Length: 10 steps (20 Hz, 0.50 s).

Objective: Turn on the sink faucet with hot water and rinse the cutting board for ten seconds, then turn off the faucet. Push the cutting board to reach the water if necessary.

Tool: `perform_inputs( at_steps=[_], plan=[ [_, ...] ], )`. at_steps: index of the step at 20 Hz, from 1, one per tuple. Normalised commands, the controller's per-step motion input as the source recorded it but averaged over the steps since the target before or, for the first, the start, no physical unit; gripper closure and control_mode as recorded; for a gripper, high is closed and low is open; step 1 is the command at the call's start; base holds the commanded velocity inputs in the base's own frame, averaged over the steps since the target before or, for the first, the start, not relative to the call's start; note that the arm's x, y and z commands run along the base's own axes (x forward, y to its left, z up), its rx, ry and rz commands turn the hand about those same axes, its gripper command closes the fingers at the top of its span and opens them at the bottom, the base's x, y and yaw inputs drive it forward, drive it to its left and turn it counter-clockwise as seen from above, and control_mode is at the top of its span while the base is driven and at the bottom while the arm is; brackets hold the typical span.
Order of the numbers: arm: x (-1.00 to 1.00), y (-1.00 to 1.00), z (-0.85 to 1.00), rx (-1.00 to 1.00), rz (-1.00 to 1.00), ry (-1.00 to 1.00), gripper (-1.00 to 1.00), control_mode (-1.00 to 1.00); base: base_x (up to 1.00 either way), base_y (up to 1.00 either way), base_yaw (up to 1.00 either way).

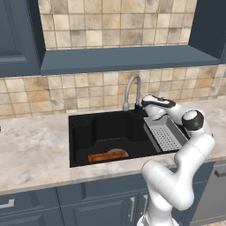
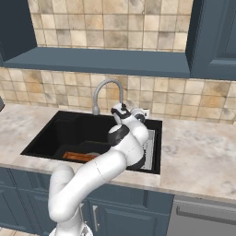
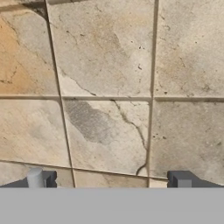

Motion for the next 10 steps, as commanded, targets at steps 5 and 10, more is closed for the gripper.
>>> perform_inputs(
  at_steps=[5, 10],
  plan=[
    [0.0, 0.0, 0.0, 0.0, 0.0, 0.0, -1.0, -1.0, 0.0, 0.0, 0.0],
    [0.0, 0.0, 0.0, 0.0, 0.0, 0.0, -1.0, -1.0, 0.0, 0.0, 0.0]
  ],
)
